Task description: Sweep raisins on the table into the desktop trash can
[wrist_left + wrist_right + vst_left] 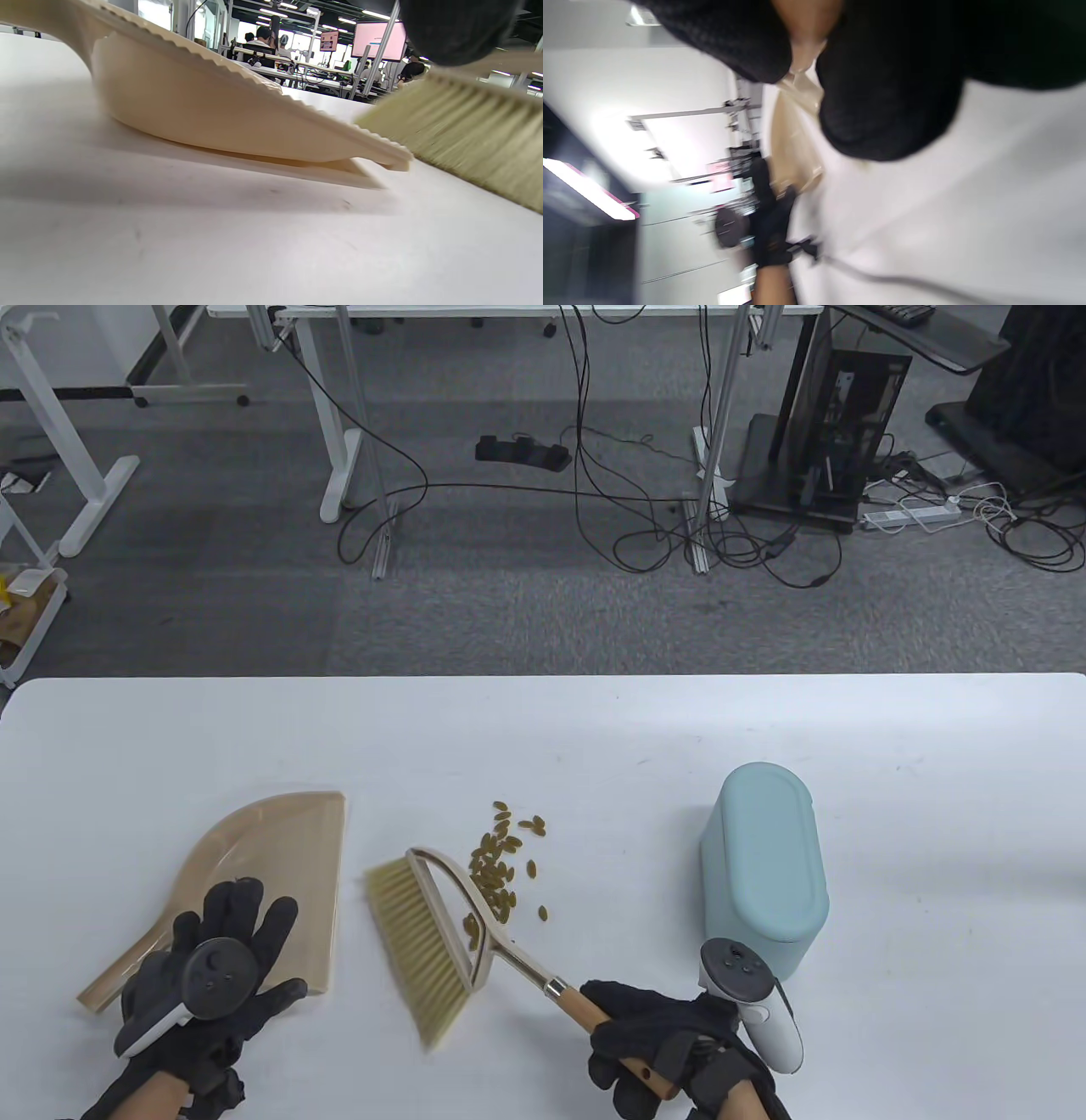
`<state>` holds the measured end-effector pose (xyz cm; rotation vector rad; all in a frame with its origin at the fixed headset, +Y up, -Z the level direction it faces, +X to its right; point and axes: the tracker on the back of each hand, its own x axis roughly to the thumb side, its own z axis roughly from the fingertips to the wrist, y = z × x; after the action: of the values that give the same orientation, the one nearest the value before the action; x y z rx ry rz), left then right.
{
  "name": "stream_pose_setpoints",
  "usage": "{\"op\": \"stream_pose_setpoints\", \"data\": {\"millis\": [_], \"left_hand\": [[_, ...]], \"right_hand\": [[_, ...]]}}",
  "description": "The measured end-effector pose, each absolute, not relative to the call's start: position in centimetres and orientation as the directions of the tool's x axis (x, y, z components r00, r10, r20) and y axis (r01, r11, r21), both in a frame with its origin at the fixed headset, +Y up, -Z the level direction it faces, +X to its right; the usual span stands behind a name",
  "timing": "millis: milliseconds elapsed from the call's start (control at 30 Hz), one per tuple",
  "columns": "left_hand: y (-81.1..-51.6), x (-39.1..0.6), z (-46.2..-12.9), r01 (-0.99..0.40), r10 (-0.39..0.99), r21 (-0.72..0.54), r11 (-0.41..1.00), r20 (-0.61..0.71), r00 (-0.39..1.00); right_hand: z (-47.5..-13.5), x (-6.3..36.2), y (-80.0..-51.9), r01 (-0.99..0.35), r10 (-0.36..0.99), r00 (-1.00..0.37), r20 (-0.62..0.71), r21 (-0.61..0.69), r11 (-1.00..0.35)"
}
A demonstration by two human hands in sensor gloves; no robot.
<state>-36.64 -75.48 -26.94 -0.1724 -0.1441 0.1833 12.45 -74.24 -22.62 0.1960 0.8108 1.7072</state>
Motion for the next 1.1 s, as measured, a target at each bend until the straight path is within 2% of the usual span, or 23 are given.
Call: {"op": "stream_pose_setpoints", "data": {"millis": [33, 133, 233, 433, 500, 533, 567, 667, 767, 900, 967, 1100], "left_hand": [[-75.6, -36.8, -27.0, -0.171, 0.195, -0.185, 0.968, 0.118, 0.974], [-75.7, -36.9, -27.0, -0.171, 0.194, -0.191, 0.967, 0.106, 0.975], [-75.7, -36.9, -27.1, -0.171, 0.193, -0.192, 0.966, 0.104, 0.976], [-75.9, -36.7, -27.2, -0.156, 0.181, -0.2, 0.967, 0.11, 0.977], [-75.9, -36.7, -27.2, -0.158, 0.182, -0.198, 0.968, 0.113, 0.977], [-75.9, -36.7, -27.2, -0.161, 0.185, -0.195, 0.967, 0.113, 0.976], [-75.9, -36.8, -27.2, -0.163, 0.187, -0.193, 0.967, 0.113, 0.976], [-75.8, -36.8, -27.3, -0.171, 0.193, -0.187, 0.967, 0.11, 0.975], [-75.7, -37.1, -27.2, -0.177, 0.198, -0.192, 0.965, 0.098, 0.975], [-75.3, -37.5, -27.1, -0.221, 0.238, -0.175, 0.959, 0.084, 0.968], [-75.2, -37.7, -27.2, -0.231, 0.247, -0.168, 0.958, 0.078, 0.966], [-75.1, -38.1, -27.4, -0.244, 0.255, -0.167, 0.955, 0.045, 0.966]], "right_hand": [[-22.9, 13.0, -74.3, -0.787, 0.906, -0.35, -0.236, 0.599, -0.148], [-23.4, 14.3, -73.9, -0.837, 0.917, -0.329, -0.227, 0.52, -0.171], [-23.8, 15.7, -73.8, -0.86, 0.901, -0.373, -0.221, 0.446, -0.247], [-24.2, 16.8, -73.8, -0.886, 0.898, -0.382, -0.219, 0.363, -0.288], [-24.2, 16.6, -74.2, -0.906, 0.933, -0.278, -0.227, 0.384, -0.177], [-24.1, 16.0, -74.3, -0.915, 0.955, -0.161, -0.25, 0.4, -0.05], [-24.1, 15.5, -74.3, -0.918, 0.961, -0.103, -0.258, 0.396, 0.008], [-25.1, 12.3, -74.5, -0.918, 0.969, 0.007, -0.249, 0.383, 0.105], [-26.7, 8.9, -75.2, -0.901, 0.943, 0.106, -0.316, 0.37, 0.225], [-27.2, 7.6, -76.2, -0.899, 0.888, 0.119, -0.445, 0.332, 0.287], [-26.6, 8.3, -76.2, -0.909, 0.876, 0.158, -0.455, 0.28, 0.309], [-24.1, 11.4, -75.1, -0.922, 0.875, 0.094, -0.474, 0.289, 0.256]]}}
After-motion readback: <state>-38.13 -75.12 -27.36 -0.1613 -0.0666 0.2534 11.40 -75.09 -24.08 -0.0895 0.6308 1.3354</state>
